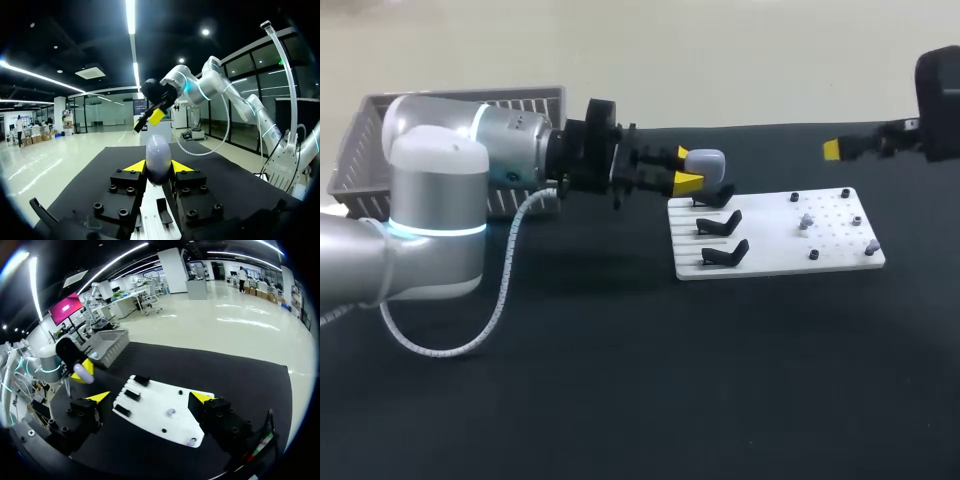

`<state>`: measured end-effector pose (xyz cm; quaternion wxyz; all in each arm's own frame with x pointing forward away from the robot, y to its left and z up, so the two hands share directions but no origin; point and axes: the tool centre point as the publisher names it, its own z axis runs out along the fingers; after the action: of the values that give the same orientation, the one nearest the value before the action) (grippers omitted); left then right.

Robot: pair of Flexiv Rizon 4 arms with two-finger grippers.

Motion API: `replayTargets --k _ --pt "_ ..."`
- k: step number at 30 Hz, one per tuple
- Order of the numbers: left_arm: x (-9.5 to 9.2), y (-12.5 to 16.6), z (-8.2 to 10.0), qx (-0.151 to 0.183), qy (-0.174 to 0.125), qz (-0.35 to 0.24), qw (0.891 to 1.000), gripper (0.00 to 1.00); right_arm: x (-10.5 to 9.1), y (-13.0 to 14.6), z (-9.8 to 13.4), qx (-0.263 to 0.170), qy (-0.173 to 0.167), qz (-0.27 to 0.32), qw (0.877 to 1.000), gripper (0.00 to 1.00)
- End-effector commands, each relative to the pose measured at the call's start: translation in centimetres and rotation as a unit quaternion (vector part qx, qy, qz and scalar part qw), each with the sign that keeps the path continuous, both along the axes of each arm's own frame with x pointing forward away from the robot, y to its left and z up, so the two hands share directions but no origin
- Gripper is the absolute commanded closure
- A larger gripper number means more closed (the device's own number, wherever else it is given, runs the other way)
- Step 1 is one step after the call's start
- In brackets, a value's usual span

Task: Pick up each earbud case from the left stands, insert the matching earbuds, close the lid, and place the case in the box.

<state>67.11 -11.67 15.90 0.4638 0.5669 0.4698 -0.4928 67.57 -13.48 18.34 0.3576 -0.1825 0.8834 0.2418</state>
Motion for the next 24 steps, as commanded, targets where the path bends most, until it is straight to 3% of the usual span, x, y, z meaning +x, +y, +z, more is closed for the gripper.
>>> replayTargets --k 1,12,20,24 --pt "-0.1 0.0 -0.1 -0.002 -0.001 0.001 1.0 1.0 -3.8 2.2 2.2 -0.028 0.007 -0.009 1.0 0.0" --pt "-0.1 0.0 -0.1 -0.002 -0.001 0.001 1.0 1.0 -5.6 7.8 3.3 -0.047 0.058 0.017 0.997 0.0" --pt "-0.1 0.0 -0.1 -0.002 -0.001 0.001 1.0 1.0 -5.8 11.1 3.0 -0.077 0.077 0.031 0.994 0.0" --pt "-0.1 0.0 -0.1 -0.002 -0.001 0.001 1.0 1.0 -5.4 12.0 2.4 -0.112 0.08 0.016 0.99 0.0"
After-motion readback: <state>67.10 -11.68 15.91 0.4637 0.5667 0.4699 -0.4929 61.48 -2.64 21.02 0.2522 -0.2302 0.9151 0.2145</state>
